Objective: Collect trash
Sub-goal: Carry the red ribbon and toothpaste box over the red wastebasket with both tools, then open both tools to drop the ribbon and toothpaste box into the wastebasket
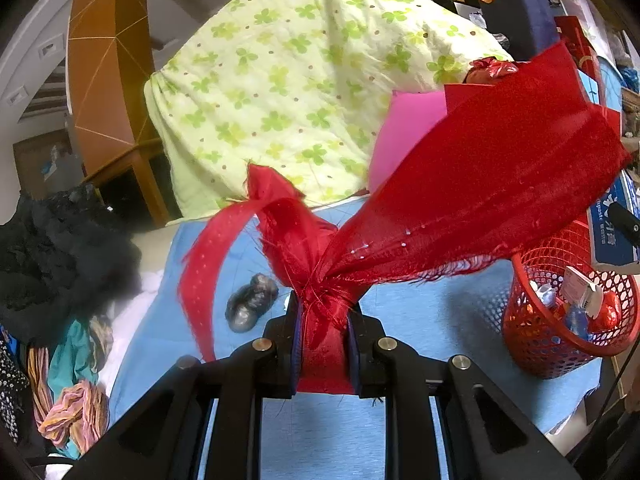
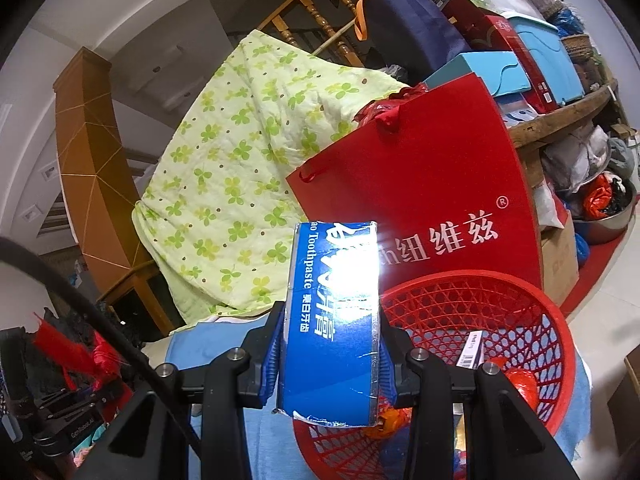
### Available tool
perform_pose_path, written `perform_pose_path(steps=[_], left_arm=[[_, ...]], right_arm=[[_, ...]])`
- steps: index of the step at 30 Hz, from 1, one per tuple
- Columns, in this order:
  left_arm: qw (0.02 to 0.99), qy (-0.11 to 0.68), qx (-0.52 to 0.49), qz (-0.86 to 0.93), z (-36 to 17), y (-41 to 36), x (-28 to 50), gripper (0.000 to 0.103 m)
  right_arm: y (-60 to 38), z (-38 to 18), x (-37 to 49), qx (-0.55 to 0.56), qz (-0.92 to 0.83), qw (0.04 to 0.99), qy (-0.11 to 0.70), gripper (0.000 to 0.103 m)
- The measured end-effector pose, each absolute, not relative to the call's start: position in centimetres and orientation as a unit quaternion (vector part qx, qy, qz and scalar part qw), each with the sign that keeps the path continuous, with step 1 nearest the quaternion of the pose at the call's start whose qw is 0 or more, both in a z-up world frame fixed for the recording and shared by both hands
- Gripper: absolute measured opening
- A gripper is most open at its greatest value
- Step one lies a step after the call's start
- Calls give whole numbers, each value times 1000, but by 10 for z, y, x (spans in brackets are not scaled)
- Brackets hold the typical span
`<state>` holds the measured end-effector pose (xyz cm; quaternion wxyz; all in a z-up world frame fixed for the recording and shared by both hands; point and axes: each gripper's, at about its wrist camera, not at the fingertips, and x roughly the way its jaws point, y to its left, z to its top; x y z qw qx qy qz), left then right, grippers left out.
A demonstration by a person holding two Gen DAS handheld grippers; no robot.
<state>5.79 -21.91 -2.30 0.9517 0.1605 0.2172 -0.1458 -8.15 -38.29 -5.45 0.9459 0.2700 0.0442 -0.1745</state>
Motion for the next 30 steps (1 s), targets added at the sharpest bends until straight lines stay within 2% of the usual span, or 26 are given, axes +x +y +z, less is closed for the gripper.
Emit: perform_pose_path(steps=[21, 30], left_arm=[[940, 221, 166, -201, -19, -249, 49, 21], [896, 247, 123, -349, -10, -296, 47, 22]], right_arm=[[-413, -61, -111, 301, -200, 932, 31, 44], [-437, -72, -125, 358, -198, 912, 23, 44]])
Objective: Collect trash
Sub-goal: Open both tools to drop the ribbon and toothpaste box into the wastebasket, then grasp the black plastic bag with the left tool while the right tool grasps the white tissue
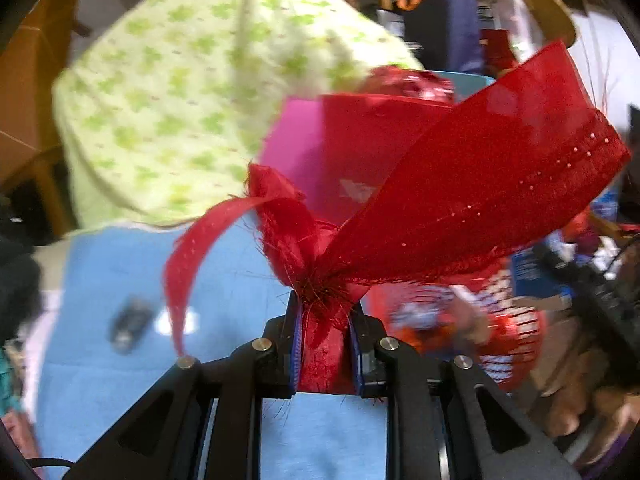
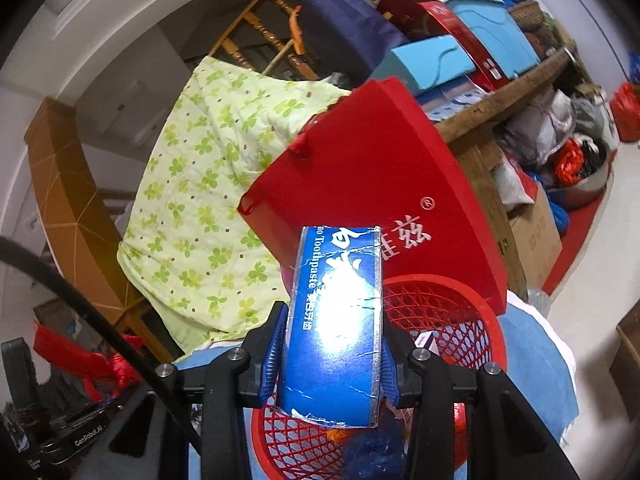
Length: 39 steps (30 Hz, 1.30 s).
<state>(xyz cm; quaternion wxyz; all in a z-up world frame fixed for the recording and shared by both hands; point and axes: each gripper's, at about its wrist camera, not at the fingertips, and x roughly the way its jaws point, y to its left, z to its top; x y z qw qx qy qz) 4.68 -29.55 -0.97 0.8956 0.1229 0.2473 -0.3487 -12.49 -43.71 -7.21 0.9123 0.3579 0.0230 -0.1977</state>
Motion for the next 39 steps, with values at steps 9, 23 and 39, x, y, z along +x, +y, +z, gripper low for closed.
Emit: perform_pose_path(steps=[9, 23, 39], left_arm=[[849, 253, 128, -445, -26, -358, 49, 54], [889, 307, 90, -328, -71, -247, 98, 59], [927, 363, 37, -87, -134, -27, 171, 59]], right_arm=[[-457, -87, -125, 416, -201, 886, 43, 68], [-423, -68, -111, 364, -179, 914, 17, 68], [-254, -68, 54, 200, -2, 963, 179, 68]])
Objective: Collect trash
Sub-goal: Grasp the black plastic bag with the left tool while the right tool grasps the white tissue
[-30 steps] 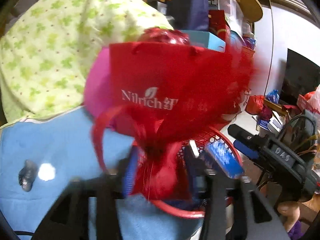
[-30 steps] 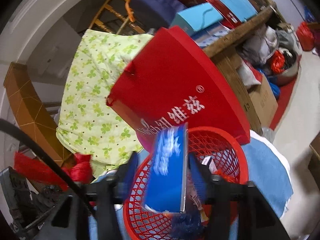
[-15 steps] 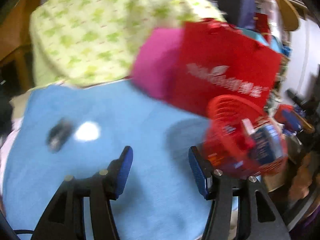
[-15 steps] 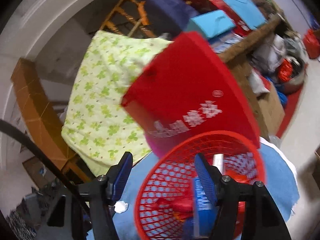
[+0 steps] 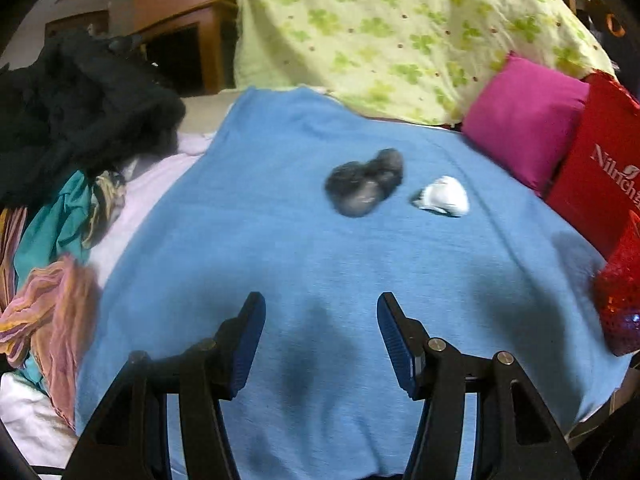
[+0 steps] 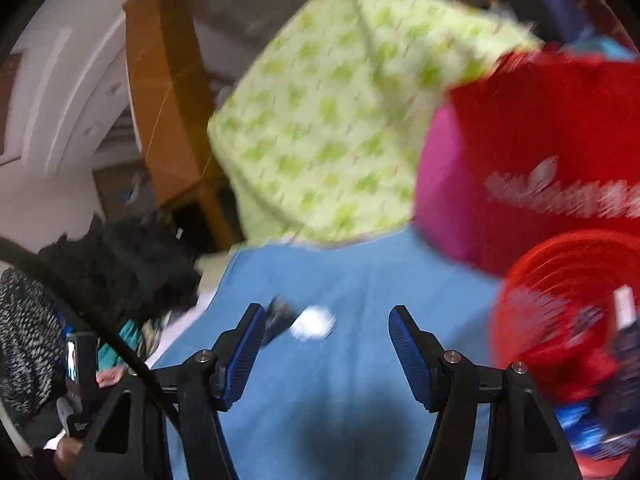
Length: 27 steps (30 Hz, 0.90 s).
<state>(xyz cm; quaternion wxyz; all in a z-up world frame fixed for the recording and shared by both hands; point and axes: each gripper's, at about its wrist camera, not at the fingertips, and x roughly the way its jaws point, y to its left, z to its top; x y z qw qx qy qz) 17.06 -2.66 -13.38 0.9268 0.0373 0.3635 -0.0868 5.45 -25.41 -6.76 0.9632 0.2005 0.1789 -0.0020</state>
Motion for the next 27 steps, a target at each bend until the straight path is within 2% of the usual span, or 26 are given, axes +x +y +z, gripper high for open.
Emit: perform_pose_path(steps=[8, 18, 19, 21, 24, 25, 26, 27], left_arm=[[920, 371, 63, -107, -142, -21, 214, 59], [910, 375, 75, -163, -149, -61, 314, 59], [908, 375, 76, -170, -149, -67, 321, 60], [904, 376, 83, -184, -153, -83, 337, 68], [891, 393, 90, -207, -167, -101, 360, 68], [885, 408, 83, -210, -174, -103, 369, 68], [880, 418, 74, -213, -180, -104, 375, 54], [873, 432, 63, -216, -188, -104, 381, 33]], right_arm=[[-240, -126, 191, 244, 28, 917, 315, 68], [-253, -168, 294, 273, 12, 897, 346, 68], [-254, -171, 302, 276, 11, 896, 347, 68], [-255, -176, 315, 278, 12, 894, 350, 68], [-255, -191, 335, 277, 21, 882, 381, 62], [-254, -195, 341, 272, 25, 877, 394, 47], [-254, -199, 343, 264, 24, 877, 401, 41], [-254, -199, 341, 262, 26, 880, 396, 40]])
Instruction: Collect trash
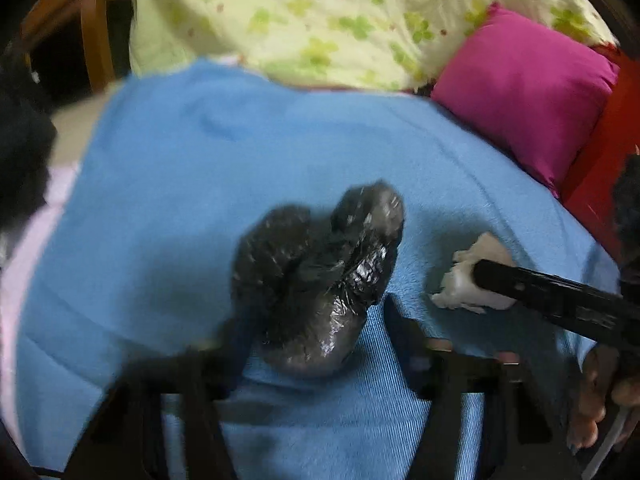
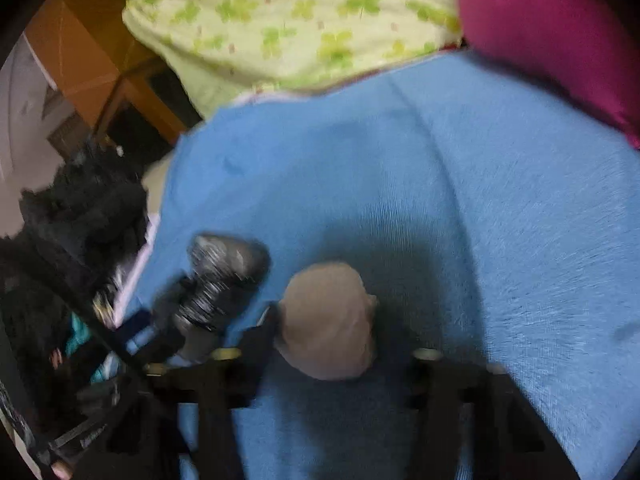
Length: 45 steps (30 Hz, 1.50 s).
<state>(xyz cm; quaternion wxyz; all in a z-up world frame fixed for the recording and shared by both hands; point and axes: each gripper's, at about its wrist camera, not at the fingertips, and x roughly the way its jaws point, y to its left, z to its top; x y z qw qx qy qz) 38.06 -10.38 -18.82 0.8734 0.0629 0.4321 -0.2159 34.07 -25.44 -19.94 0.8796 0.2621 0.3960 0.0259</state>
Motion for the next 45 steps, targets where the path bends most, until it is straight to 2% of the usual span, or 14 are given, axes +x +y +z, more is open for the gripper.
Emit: perform_pose_path(steps=[6, 13, 18, 23, 29, 36, 45], left_arm=[[880, 422, 33, -217, -182, -95, 353, 23], [902, 380, 9, -206, -132, -64, 267, 23], [921, 347, -5, -179, -95, -30, 196, 23], [933, 325, -11, -155, -70, -7, 137, 23], [944, 300, 12, -138, -48, 2, 79, 23], [953, 262, 30, -150, -12, 13, 25, 23], [963, 226, 39, -139, 11, 23, -3, 23]], right_arm=[[-264, -179, 320, 265, 33, 888, 375, 38], [-255, -129, 248, 242, 28, 916, 318, 38], [-246, -104, 161, 213, 5, 942, 261, 38], [-233, -95, 82, 164, -30, 955, 245, 38], [-219, -83, 14, 161, -25, 958, 235, 38], [-196, -48, -33, 128, -33, 967, 218, 38], [-184, -7, -68, 119, -30, 976, 181, 38]])
